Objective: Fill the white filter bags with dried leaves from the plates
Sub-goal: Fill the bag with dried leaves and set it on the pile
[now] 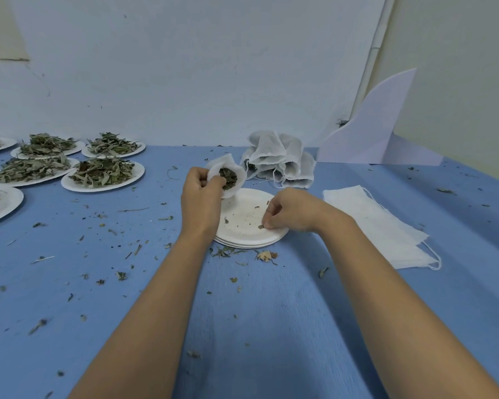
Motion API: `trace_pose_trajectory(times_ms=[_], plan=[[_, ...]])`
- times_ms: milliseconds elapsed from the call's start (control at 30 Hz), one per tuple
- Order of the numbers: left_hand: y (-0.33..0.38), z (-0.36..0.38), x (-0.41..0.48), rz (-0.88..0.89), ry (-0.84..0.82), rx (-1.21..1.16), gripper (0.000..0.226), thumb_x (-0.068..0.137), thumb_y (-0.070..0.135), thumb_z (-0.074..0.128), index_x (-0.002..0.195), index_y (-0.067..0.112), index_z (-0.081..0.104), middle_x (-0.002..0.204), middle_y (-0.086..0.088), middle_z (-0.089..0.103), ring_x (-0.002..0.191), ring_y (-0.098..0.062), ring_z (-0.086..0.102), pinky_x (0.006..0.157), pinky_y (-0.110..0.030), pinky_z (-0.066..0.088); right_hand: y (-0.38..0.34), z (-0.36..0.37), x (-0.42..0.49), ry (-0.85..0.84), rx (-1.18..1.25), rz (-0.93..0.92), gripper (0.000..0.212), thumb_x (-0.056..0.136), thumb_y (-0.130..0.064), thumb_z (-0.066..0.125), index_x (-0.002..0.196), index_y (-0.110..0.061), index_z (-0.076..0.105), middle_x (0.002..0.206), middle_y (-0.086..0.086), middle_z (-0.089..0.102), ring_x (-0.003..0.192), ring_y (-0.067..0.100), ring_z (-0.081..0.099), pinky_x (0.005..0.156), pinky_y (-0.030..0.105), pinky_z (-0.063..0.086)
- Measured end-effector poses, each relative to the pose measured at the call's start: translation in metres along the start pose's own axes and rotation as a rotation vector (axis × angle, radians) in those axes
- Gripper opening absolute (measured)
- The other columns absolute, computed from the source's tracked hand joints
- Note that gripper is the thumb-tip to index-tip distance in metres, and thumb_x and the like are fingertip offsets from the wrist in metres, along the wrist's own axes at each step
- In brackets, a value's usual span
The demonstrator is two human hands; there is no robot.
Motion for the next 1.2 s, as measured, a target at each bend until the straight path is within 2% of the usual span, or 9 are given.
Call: trace_pose_trajectory(times_ms=[67,133,233,400,533,733,867,1067,1200], plan=[[0.0,0.0,-0.001,-0.009,0.004,-0.016,0.015,0.087,0.01,0.054,0.078,0.02,0.047,0.085,0.0,0.051,0.086,-0.016,0.052,0.091,-0.048,0.047,0.0,0.001,0.005,0.114,-0.039,-0.008,0.017,0.086,-0.009,0.058,0.092,-0.002,0.073,0.088,0.0,0.07,0.076,0.009,0.055,0.056,0.015,0.045],[0.0,0.001,-0.001,-0.006,0.002,-0.03,0.015,0.087,0.011,0.054,0.077,0.02,0.047,0.084,0.0,0.051,0.085,-0.016,0.052,0.092,-0.049,0.047,-0.001,-0.003,0.008,0.342,-0.096,0.001,0.021,0.087,-0.004,0.051,0.092,0.004,0.069,0.098,0.013,0.069,0.09,0.02,0.059,0.071,0.031,0.051],[0.002,0.002,-0.002,0.004,-0.012,-0.055,0.016,0.088,0.01,0.054,0.077,0.019,0.047,0.082,-0.001,0.05,0.084,-0.016,0.051,0.092,-0.051,0.047,-0.005,-0.002,0.009,0.537,-0.159,-0.005,0.017,0.09,-0.005,0.051,0.091,-0.007,0.068,0.106,0.004,0.062,0.105,0.023,0.052,0.074,0.032,0.044],[0.001,0.001,-0.001,-0.004,-0.004,-0.082,0.015,0.087,0.008,0.052,0.077,0.018,0.047,0.081,0.002,0.05,0.082,-0.015,0.05,0.094,-0.054,0.047,-0.009,0.014,0.017,0.407,-0.21,-0.016,0.024,0.088,-0.001,0.041,0.102,-0.008,0.059,0.1,0.009,0.063,0.092,0.028,0.056,0.074,0.038,0.046],[-0.002,-0.002,0.0,-0.015,0.015,-0.097,0.015,0.086,0.008,0.052,0.075,0.018,0.047,0.079,0.003,0.05,0.081,-0.016,0.05,0.091,-0.053,0.047,-0.02,0.02,0.018,0.319,-0.193,-0.119,0.022,0.088,-0.003,0.042,0.102,-0.009,0.058,0.098,0.01,0.064,0.09,0.027,0.056,0.078,0.04,0.049],[-0.005,-0.004,0.002,-0.035,0.032,-0.147,0.016,0.085,0.009,0.052,0.074,0.018,0.046,0.075,0.003,0.05,0.079,-0.017,0.049,0.09,-0.054,0.047,-0.034,0.023,0.011,0.296,-0.065,-0.221,0.017,0.087,-0.007,0.05,0.096,-0.014,0.063,0.099,0.003,0.068,0.094,0.02,0.059,0.082,0.038,0.049],[-0.008,-0.008,0.006,-0.076,0.058,-0.199,0.017,0.084,0.006,0.051,0.072,0.017,0.046,0.074,0.002,0.049,0.078,-0.017,0.05,0.094,-0.056,0.047,-0.048,0.027,0.007,0.295,-0.002,-0.288,0.022,0.09,-0.009,0.053,0.107,-0.015,0.066,0.106,0.0,0.069,0.101,0.016,0.06,0.087,0.033,0.047],[-0.011,-0.012,0.008,-0.096,0.092,-0.22,0.018,0.085,0.006,0.051,0.072,0.019,0.047,0.068,0.004,0.049,0.068,-0.01,0.05,0.093,-0.052,0.049,-0.063,0.037,0.004,0.219,-0.066,-0.34,0.025,0.09,-0.014,0.053,0.108,-0.015,0.071,0.102,0.004,0.072,0.094,0.02,0.061,0.085,0.035,0.045],[-0.012,-0.012,0.008,-0.103,0.092,-0.234,0.018,0.084,0.007,0.051,0.071,0.019,0.048,0.07,0.003,0.05,0.071,-0.012,0.051,0.092,-0.053,0.049,-0.069,0.042,0.006,0.208,-0.254,-0.363,0.025,0.09,-0.01,0.051,0.105,-0.012,0.071,0.102,0.008,0.069,0.095,0.026,0.059,0.083,0.037,0.046]])
Point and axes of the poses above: each hand's wrist, its own x-axis towards the middle knuckle, its own z-axis out of the palm, y = z × x, the point moved 6 cm from there along x, towards the middle knuckle
